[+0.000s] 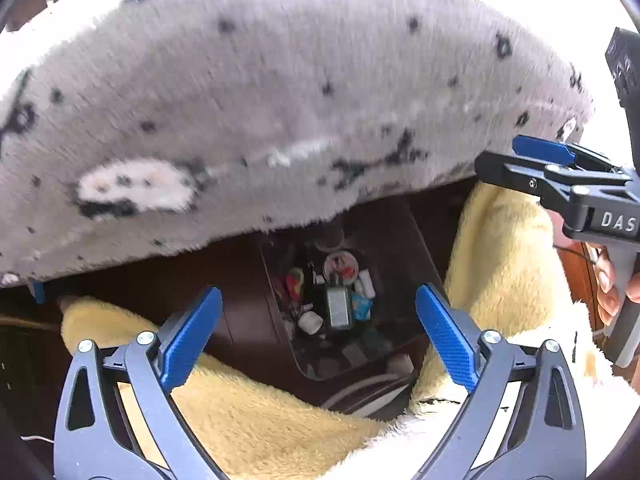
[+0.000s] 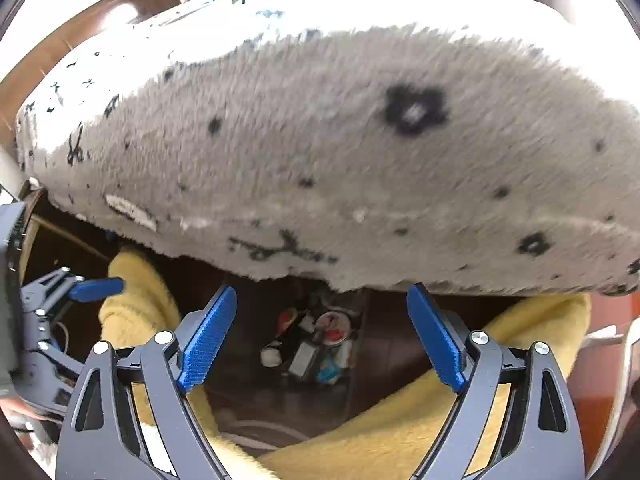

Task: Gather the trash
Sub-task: 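Raise both open tools back over the bed toward the black spool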

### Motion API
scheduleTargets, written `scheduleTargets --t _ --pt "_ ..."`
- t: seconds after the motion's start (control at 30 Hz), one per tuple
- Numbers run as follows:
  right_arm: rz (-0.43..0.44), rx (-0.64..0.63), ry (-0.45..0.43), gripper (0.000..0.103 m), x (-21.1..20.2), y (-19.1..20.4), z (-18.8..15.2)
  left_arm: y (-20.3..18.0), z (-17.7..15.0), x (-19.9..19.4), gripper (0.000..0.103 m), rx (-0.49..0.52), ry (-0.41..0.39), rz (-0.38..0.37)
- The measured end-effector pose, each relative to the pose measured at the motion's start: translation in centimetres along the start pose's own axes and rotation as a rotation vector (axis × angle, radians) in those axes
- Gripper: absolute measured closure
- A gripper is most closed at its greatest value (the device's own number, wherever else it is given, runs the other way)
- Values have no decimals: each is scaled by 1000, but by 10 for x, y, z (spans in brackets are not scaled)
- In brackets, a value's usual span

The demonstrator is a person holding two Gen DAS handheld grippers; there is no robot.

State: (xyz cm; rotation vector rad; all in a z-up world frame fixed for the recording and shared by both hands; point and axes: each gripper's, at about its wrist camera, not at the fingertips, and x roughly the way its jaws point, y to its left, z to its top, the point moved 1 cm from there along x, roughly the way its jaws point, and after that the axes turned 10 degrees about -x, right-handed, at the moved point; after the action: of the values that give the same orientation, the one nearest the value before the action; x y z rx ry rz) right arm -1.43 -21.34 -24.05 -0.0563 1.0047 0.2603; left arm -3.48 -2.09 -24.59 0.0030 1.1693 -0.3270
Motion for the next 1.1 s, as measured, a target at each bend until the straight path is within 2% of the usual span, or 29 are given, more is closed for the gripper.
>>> scheduleTargets --t 0.13,0.47,0.8,1.1 --pt "-64 -40 -58 9 -19 3 10 5 12 -28 8 -2 -74 18" --pt "-153 -93 -183 9 -57 -4 49 31 60 -88 8 -27 -255 48" --pt "-195 -115 -326 9 -79 -15 114 60 115 -99 8 -72 -354 87" --pt "-219 -145 -345 9 -52 -7 182 97 168 -97 8 -107 -415 182"
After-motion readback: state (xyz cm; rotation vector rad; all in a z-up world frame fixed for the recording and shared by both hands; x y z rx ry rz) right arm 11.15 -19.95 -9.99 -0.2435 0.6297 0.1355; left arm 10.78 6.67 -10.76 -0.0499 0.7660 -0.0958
